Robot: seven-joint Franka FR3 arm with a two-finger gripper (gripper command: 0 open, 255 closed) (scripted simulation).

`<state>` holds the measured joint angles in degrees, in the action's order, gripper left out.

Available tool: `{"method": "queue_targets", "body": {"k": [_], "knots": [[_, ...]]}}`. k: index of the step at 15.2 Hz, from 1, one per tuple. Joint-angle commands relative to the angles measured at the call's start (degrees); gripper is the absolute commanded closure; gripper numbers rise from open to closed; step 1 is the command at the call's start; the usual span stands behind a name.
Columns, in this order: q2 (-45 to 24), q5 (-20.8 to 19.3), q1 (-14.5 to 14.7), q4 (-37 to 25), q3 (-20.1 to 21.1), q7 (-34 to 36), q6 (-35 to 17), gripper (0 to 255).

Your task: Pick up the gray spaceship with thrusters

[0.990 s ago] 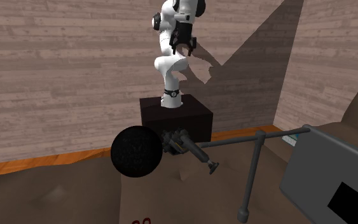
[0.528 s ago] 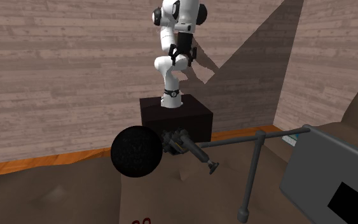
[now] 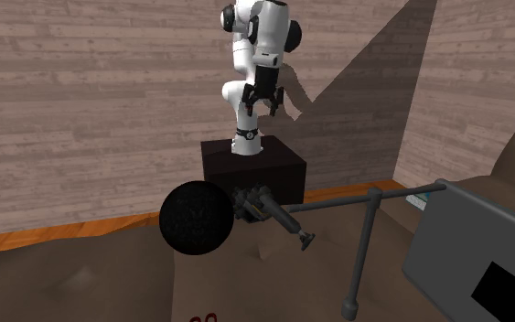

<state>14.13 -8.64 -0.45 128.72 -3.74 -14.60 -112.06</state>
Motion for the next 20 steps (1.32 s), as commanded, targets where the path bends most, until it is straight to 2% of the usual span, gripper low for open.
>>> {"method": "queue_targets", "body": {"k": [1, 11, 20], "knots": [[-4.53, 0.11, 0.06, -2.29, -0.43, -1.64, -2.05, 0], [-27.46, 1.68, -0.54, -18.83, -0.93, -9.69, -7.35, 0], [-49.16, 2.65, -1.58, -41.09, 0.43, -15.79, -5.66, 0]]}}
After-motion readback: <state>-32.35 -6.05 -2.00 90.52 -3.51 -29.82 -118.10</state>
